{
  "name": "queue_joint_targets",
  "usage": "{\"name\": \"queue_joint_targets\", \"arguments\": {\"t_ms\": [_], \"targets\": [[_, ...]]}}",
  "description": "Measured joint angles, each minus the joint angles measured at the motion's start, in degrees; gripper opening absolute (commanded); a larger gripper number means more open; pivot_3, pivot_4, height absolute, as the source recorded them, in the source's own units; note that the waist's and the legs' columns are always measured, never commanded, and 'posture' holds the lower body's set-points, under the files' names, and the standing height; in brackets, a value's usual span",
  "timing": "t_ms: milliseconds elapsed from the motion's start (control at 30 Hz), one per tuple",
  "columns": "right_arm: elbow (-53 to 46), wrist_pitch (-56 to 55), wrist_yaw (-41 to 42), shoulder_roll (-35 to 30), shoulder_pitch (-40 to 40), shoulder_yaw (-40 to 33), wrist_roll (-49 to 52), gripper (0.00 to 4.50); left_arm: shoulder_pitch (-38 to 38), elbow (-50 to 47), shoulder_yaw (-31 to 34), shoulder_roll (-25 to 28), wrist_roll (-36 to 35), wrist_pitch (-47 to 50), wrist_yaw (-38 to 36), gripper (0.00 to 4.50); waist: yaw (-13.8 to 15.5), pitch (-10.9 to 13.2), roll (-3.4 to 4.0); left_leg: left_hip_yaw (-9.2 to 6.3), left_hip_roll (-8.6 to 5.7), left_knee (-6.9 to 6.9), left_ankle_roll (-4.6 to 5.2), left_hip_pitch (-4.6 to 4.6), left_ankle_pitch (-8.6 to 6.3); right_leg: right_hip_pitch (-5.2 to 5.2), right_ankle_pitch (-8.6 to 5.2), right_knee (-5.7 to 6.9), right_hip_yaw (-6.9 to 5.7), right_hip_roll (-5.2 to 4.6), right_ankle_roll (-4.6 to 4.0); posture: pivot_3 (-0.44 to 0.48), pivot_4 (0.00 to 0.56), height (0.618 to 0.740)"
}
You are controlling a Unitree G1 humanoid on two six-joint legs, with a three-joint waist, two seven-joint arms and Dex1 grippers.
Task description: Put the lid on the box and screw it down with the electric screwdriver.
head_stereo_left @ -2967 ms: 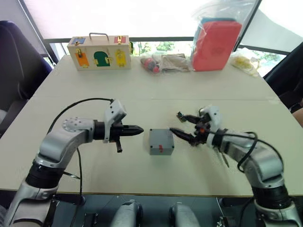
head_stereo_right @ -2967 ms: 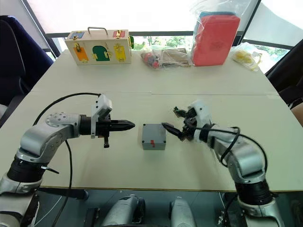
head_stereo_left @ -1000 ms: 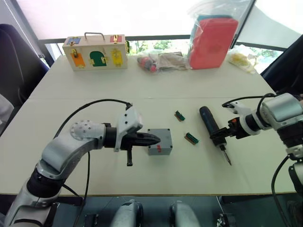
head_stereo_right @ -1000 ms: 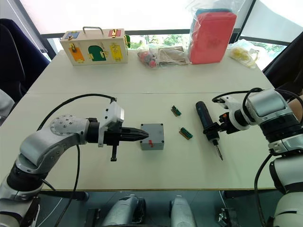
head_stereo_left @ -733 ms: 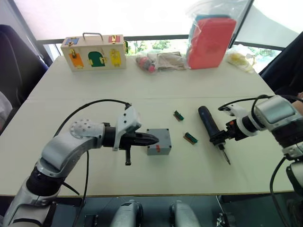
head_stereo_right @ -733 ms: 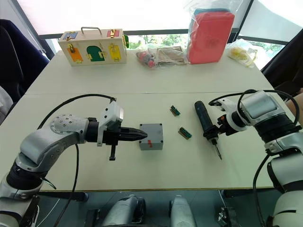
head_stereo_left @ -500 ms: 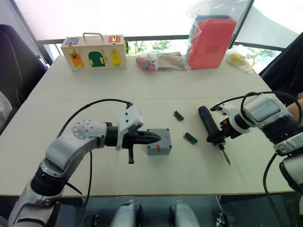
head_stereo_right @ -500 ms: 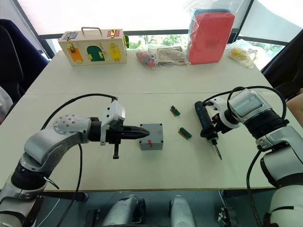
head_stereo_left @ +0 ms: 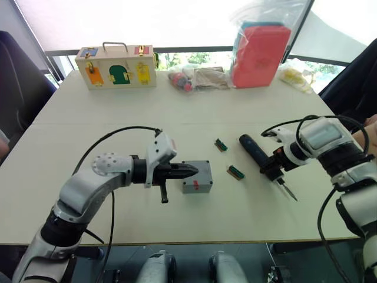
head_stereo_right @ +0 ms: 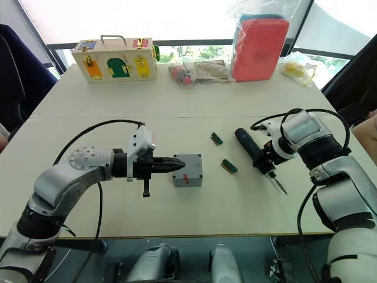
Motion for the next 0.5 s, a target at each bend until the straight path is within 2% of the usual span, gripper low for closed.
{"name": "queue_joint_targets", "arguments": {"t_ms": [67, 100, 133, 200, 300, 400, 500], "targets": [[2.74, -1.17, -4.18, 2.13, -1.93, -7.57, 0.81, 1.77, -0.71, 2.42, 0.35, 0.60, 0.04, -0.80, -1.08, 0.00, -0.01, 0.30, 0.49, 0.07, -0.03, -0.03, -0.08, -0.17, 0.06, -0.25, 0.07, 0.05, 0.07, 0.01, 0.11, 0.000, 0.150, 0.740], [2.22, -2.70, -7.15, 3.10, -2.74, -14.06, 2.00, 1.77, -1.23, 4.09, 0.59, 0.94, 0.02, -1.17, -1.91, 0.00, 0.17, 0.41, 0.68, 0.11, -0.04, -0.16, -0.37, -0.26, 0.25, -0.41, 0.09, 0.08, 0.08, 0.02, 0.16, 0.000, 0.150, 0.740], [0.97, -4.15, -8.95, 3.60, -2.93, -17.46, 2.70, 1.77, -1.60, 4.95, 0.80, 1.10, 0.03, -1.31, -2.40, 0.00, 0.30, 0.41, 0.68, 0.11, -0.04, -0.27, -0.49, -0.39, 0.33, -0.60, 0.09, 0.09, 0.07, 0.06, 0.16, 0.000, 0.150, 0.740], [-7.09, -10.82, -14.11, 5.73, -1.70, -28.25, 4.88, 1.77, -2.62, 7.31, 1.47, 1.46, 0.04, -1.56, -3.49, 0.00, 0.41, 0.41, 0.67, 0.07, 0.01, -0.49, -0.81, -0.83, 0.58, -1.19, 0.09, 0.16, 0.04, 0.17, 0.17, 0.000, 0.150, 0.740], [-23.09, -24.54, -21.00, 13.52, 4.74, -41.27, 8.97, 1.77, -4.16, 9.95, 1.50, 1.69, 0.39, -1.84, -5.13, 0.00, 0.64, 0.40, 0.66, -0.05, 0.17, -0.55, -0.94, -0.97, 0.68, -1.20, 0.09, 0.22, -0.09, 0.43, 0.17, 0.000, 0.150, 0.740], [-35.63, -29.07, -25.34, 22.18, 10.99, -47.44, 14.55, 1.77, -5.93, 12.27, 1.20, 1.51, 1.24, -2.03, -6.22, 0.00, 0.46, 0.40, 0.66, -0.01, 0.14, -0.42, -0.89, -0.96, 0.70, -1.13, 0.10, 0.26, -0.11, 0.50, 0.19, 0.000, 0.150, 0.740], [-46.88, -29.41, -27.72, 30.77, 17.30, -48.99, 22.62, 1.77, -7.51, 14.18, -0.68, 0.56, 2.51, -2.17, -7.01, 0.00, 0.31, 0.40, 0.66, 0.01, 0.11, -0.05, -0.71, -0.95, 0.68, -1.06, 0.14, 0.38, -0.10, 0.50, 0.26, 0.000, 0.150, 0.740]]}}
